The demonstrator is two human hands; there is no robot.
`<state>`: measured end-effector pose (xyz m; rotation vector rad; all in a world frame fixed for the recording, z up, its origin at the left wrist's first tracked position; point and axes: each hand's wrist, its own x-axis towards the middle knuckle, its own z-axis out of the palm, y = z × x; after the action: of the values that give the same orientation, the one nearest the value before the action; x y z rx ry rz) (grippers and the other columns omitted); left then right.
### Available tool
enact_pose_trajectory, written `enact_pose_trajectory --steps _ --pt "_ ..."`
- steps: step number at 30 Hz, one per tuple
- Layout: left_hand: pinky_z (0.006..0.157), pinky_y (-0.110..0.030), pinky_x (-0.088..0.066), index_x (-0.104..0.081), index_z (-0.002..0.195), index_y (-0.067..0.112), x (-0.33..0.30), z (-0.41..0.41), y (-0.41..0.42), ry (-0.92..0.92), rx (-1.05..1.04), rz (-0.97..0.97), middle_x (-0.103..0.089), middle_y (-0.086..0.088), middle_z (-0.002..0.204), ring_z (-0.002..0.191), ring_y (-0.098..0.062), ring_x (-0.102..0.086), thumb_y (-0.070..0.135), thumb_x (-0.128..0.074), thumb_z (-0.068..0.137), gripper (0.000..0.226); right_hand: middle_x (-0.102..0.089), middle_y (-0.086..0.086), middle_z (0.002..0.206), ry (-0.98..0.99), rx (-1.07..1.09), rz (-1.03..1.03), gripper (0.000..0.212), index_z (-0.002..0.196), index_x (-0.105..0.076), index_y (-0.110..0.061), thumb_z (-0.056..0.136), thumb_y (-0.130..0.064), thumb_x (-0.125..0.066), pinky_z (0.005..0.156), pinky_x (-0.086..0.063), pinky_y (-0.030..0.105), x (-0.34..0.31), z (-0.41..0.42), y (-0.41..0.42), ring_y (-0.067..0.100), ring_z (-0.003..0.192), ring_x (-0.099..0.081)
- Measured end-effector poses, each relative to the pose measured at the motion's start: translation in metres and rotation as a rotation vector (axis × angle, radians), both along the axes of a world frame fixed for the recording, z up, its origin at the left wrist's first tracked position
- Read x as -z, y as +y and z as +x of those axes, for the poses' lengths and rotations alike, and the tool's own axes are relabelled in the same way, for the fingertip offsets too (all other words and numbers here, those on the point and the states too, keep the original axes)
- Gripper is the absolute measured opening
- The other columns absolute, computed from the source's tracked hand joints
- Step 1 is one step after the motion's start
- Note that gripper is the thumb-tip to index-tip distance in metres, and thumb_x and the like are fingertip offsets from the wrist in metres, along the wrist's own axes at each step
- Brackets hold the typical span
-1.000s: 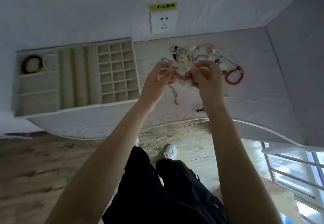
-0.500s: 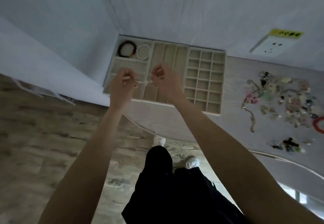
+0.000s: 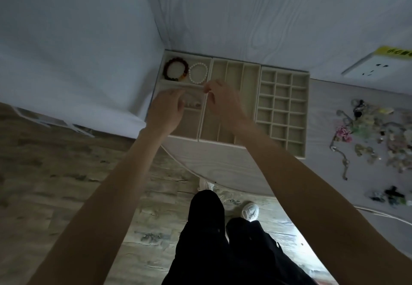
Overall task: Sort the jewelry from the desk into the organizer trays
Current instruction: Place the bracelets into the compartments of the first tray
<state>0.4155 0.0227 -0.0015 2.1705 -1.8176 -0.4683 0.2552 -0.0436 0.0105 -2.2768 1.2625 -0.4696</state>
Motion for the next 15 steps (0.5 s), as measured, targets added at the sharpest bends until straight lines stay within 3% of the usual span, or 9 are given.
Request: enact_pose_trajectory --steps 3,7,10,12,15 --pt "0.087 -0.039 -0.042 -0.062 0.118 0.009 0.005 0.003 0.01 -0.122 0.125 0.003 -0.066 -0.012 0.112 0.105 -0.032 -0.057 0.016 -0.047 0.093 0.03 -0.067 0.01 0.098 0.14 -0.232 -0.229 0.026 0.094 -0.069 -0.006 0.08 -0.011 -0.049 0.075 -0.049 0.039 0.012 0.005 -0.002 0.033 0.09 -0.061" --pt "0.091 -0.044 -0.044 -0.062 0.12 0.008 0.005 0.005 0.016 -0.093 0.138 0.059 -0.066 -0.011 0.113 0.106 -0.032 -0.059 0.032 -0.031 0.088 0.05 -0.061 -0.004 0.12 0.465 -0.42 -0.216 0.04 0.115 -0.065 -0.02 0.091 -0.023 -0.032 0.09 -0.029 0.034 0.023 0.013 -0.01 0.025 0.123 -0.042" --pt "0.094 -0.043 -0.042 -0.061 0.12 0.007 0.004 0.006 0.014 -0.074 0.139 0.063 -0.065 -0.012 0.115 0.109 -0.031 -0.057 0.026 -0.039 0.09 0.042 -0.067 -0.005 0.099 0.559 -0.402 -0.294 0.037 0.094 -0.071 -0.021 0.085 -0.027 -0.035 0.086 -0.035 0.035 0.018 0.014 -0.012 0.025 0.111 -0.051" --pt "0.097 -0.042 -0.039 -0.059 0.122 0.009 0.006 0.004 0.012 -0.046 0.181 0.049 -0.063 -0.01 0.118 0.112 -0.03 -0.055 0.02 -0.047 0.093 0.034 -0.069 -0.002 0.085 0.522 -0.365 -0.302 0.039 0.077 -0.072 -0.018 0.079 -0.03 -0.034 0.082 -0.038 0.034 0.015 0.012 -0.013 0.027 0.101 -0.058" --pt "0.101 -0.041 -0.036 -0.058 0.124 0.009 0.01 0.002 0.013 0.008 0.168 0.031 -0.058 -0.01 0.125 0.118 -0.029 -0.051 0.017 -0.052 0.093 0.032 -0.07 -0.005 0.081 0.499 -0.323 -0.35 0.034 0.069 -0.072 -0.02 0.073 -0.029 -0.04 0.078 -0.03 0.033 0.011 0.008 -0.011 0.025 0.093 -0.063"
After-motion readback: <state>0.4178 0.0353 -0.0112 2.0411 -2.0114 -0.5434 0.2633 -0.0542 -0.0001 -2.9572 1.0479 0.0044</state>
